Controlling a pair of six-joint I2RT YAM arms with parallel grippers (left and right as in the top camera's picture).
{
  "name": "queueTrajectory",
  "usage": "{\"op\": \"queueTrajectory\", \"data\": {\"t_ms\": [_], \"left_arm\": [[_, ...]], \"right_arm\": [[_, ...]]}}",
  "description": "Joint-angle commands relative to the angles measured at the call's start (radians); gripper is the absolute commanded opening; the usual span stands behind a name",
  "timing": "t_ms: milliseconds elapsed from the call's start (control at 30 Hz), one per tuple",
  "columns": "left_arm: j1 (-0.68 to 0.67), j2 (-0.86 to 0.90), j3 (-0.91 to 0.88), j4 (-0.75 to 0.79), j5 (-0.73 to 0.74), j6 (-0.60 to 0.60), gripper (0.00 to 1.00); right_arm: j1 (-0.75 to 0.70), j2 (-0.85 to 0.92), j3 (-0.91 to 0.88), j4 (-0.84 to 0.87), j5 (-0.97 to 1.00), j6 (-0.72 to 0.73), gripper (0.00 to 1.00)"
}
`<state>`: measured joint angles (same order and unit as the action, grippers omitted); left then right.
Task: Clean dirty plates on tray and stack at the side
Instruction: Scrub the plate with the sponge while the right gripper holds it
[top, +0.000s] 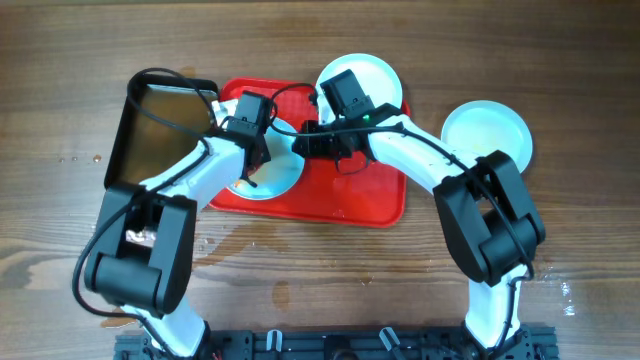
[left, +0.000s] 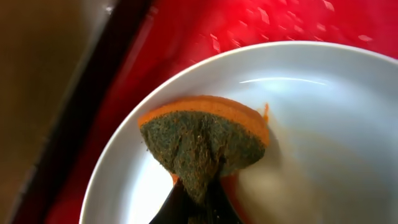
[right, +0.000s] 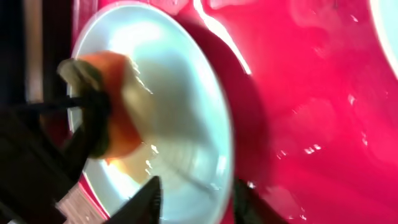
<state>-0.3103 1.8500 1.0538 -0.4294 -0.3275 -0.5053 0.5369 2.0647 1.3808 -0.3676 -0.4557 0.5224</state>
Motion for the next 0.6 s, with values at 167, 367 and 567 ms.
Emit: {"op": "queueTrajectory", "data": {"t_ms": [167,367,567], "left_arm": [[0.06,-0.205,-0.017,-0.004,0.107,0.027,0.04],[0.1,-0.24,-0.017,-0.032,0.112,0.027,0.04],[0.106,-0.238,-0.019,-0.046,0.197,0.027,0.04]], "right_arm": [[0.0,0.089,0.007,0.008,-0.025,0.058,0.41],[0.003,0.101,0.007,0.0,-0.005,0.091,0.24],[0.002,0.111,0.007,-0.023,-0.01,0.135,0.04]]}}
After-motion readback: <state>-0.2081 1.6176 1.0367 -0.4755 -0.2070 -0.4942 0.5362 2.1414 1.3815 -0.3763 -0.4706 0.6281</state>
